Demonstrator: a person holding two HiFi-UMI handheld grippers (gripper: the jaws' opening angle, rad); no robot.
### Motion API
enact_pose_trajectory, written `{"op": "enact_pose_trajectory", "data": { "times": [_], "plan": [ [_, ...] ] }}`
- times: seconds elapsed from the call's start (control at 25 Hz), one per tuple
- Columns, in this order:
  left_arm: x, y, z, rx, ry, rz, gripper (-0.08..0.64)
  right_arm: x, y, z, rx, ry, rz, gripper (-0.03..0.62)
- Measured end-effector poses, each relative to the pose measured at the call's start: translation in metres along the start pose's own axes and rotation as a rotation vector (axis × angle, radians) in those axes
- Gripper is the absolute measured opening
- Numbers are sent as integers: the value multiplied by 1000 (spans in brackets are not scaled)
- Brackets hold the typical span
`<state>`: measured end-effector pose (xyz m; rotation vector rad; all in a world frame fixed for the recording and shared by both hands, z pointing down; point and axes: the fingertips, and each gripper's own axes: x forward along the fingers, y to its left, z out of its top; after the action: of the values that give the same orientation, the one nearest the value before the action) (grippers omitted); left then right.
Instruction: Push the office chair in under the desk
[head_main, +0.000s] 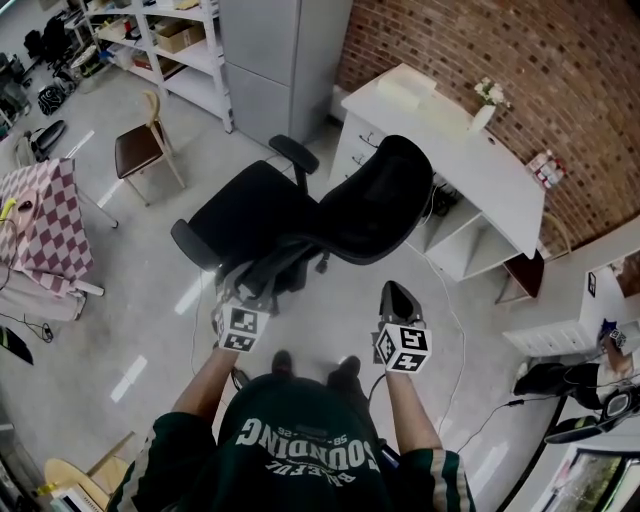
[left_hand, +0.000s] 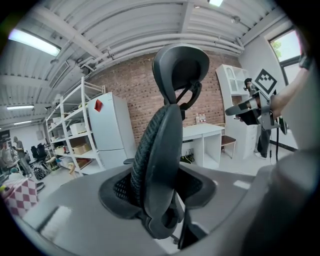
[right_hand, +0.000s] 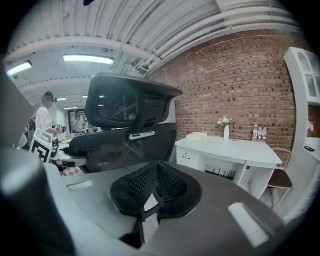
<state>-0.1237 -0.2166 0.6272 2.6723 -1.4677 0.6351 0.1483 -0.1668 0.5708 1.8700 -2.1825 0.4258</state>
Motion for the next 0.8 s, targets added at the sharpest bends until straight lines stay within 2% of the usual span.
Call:
{"op": "enact_pose_trajectory", "data": {
  "times": [0.16, 0.36, 0.8],
  "plan": [
    [-10, 19, -5, -7, -11, 17, 196, 4, -1, -5, -2, 12, 5, 1],
    [-26, 42, -8, -27, 17, 53, 212, 8, -4, -6, -3, 15, 7, 0],
    [-52, 100, -36, -72, 25, 133, 236, 19, -10, -5, -31, 10, 25, 1]
  ]
}}
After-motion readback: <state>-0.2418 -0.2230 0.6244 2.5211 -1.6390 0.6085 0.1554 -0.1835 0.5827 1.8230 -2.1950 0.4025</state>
